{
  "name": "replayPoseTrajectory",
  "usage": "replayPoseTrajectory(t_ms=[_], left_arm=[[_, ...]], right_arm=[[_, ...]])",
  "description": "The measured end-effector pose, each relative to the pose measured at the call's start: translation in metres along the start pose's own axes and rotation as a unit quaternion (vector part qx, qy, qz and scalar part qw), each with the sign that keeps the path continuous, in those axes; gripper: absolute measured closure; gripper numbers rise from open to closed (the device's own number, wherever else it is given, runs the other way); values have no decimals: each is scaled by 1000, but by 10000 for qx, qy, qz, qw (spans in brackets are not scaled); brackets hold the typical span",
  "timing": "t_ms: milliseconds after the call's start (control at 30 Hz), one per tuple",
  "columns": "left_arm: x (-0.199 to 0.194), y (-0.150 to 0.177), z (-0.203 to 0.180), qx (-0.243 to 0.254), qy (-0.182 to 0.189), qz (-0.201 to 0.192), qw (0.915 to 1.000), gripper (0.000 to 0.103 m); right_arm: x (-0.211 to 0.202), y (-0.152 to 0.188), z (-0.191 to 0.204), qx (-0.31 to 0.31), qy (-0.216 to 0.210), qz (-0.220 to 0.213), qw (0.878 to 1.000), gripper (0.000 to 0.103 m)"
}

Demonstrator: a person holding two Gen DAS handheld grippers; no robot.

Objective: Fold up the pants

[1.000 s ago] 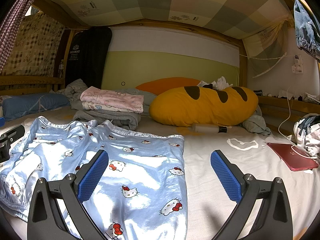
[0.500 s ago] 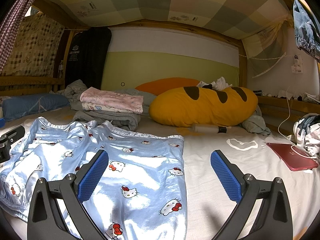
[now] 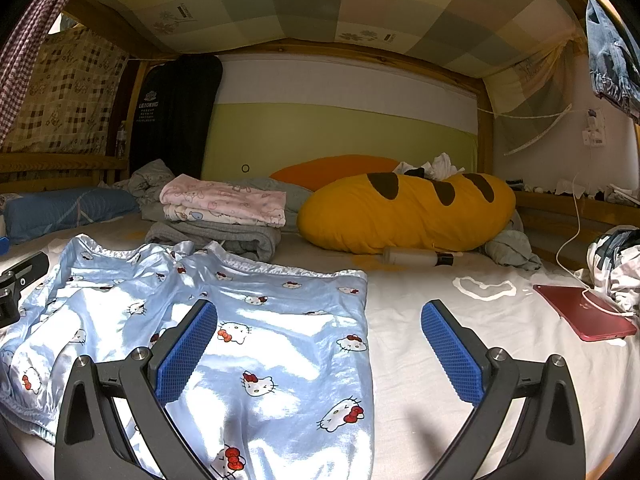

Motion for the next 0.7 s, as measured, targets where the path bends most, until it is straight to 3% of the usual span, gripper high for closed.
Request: replayPoseTrajectory(t_ms=[700], left_arm=[[0,-1,-3,32,34,35,10000,0]], right_arm=[[0,0,1,-18,0,-10,10000,1]])
Point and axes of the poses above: each gripper's, at about its wrist camera, not at the fingertips, and x roughly the way its jaws point, z to its left, y to its underside, the point moved 3 cm from there along x, roughly the way its jaws point, and after that the axes turned 6 degrees about -z, right-handed, at the moved point
